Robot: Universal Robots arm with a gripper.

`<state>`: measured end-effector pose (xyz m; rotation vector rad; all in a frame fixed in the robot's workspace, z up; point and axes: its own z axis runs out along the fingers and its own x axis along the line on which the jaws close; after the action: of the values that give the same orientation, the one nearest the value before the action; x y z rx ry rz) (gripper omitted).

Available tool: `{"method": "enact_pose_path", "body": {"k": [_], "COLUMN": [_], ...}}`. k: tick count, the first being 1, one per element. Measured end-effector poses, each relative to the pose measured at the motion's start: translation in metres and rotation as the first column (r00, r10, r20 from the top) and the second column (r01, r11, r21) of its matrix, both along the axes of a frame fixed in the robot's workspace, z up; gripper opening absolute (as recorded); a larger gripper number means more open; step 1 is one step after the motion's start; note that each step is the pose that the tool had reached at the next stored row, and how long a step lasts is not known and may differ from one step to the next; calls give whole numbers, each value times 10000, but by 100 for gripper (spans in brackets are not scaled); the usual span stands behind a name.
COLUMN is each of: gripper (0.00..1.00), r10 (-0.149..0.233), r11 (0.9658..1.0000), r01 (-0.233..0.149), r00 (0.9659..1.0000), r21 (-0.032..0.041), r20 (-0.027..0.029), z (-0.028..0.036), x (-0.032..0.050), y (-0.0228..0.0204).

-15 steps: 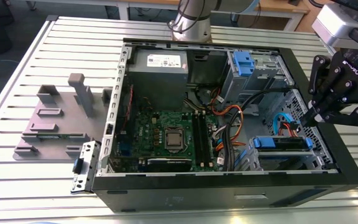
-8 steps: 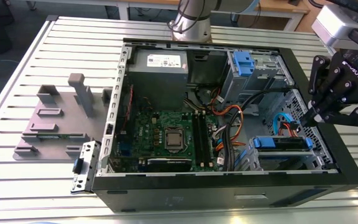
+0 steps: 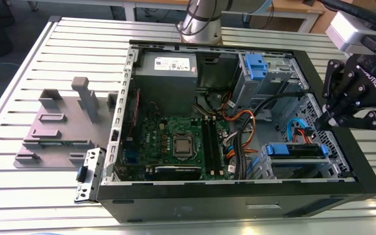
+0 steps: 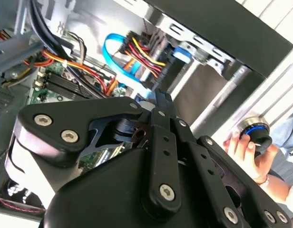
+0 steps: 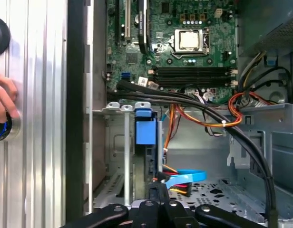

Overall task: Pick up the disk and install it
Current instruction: 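Insert the second disk wire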

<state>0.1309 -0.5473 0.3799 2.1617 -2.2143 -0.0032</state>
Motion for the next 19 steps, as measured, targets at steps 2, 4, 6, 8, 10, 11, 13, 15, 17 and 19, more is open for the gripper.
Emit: {"method": "enact_pose_path", "body": {"k": [2, 4, 6, 8, 10, 11, 13, 15, 17, 19], "gripper": [11, 11, 11, 11, 11, 17, 23, 35, 35, 42], "r10": [42, 101, 106, 106, 106, 106, 106, 106, 106, 107], "r11": [10000, 9999, 9999, 9999, 9999, 9999, 9999, 9999, 9999, 9999], "r01": [-42, -101, -106, -106, -106, -106, -106, -106, -106, -107], "r00": [10000, 9999, 9999, 9999, 9999, 9999, 9999, 9999, 9999, 9999], "r21": [1, 2, 3, 2, 1, 1, 2, 1, 1, -2], "r20": [5, 9, 9, 9, 10, 9, 9, 10, 9, 9], "z": [-15, -28, -29, -29, -28, -28, -29, -28, -28, -29], "x": [-6, -16, -17, -16, -17, -17, -17, -17, -17, -17], "y": [50, 71, 71, 71, 71, 71, 71, 71, 71, 70]}}
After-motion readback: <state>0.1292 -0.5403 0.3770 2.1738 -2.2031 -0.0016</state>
